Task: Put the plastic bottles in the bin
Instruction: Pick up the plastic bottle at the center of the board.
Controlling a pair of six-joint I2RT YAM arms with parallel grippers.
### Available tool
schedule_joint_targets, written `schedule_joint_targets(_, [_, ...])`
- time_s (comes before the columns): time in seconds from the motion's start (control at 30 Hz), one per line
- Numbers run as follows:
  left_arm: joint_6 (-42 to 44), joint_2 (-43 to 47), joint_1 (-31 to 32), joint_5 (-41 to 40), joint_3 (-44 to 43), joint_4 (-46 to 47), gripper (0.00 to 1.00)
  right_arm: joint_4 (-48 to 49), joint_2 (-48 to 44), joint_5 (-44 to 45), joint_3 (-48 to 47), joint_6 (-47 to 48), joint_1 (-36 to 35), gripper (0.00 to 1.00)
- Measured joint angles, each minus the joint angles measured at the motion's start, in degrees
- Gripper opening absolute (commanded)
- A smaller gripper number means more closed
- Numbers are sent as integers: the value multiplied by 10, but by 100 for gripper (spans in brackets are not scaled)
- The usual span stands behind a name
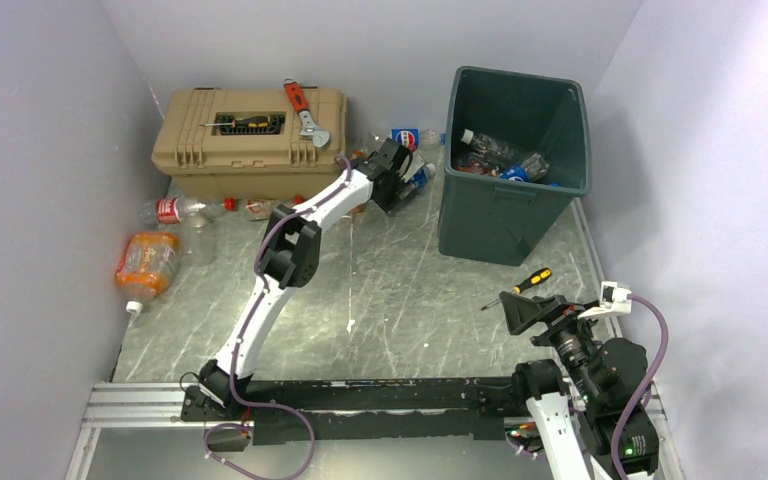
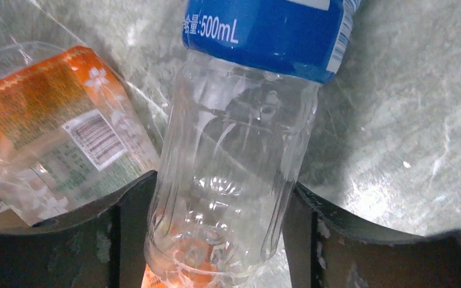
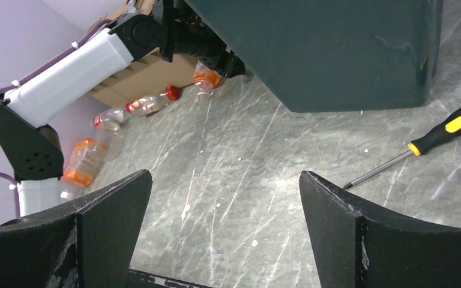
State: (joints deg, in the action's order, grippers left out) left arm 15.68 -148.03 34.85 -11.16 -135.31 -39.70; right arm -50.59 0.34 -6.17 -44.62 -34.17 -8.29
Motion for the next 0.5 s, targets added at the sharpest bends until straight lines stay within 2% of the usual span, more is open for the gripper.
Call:
schedule_joint_targets(0.07, [-2, 18, 0, -3, 36, 18, 57, 0, 0, 0, 0, 0, 0, 98])
schedule_joint_targets(0.2, [-7, 53, 3, -8, 98, 46, 49, 0, 0, 2, 0, 0, 0, 98])
schedule_joint_targets(0.33, [-12, 112, 10, -30, 170, 67, 46, 0, 0, 2, 0, 0, 0, 98])
schedule_joint_targets(0.5, [-19, 228, 28, -73, 254, 100, 46, 0, 0, 3, 0, -1, 0, 98])
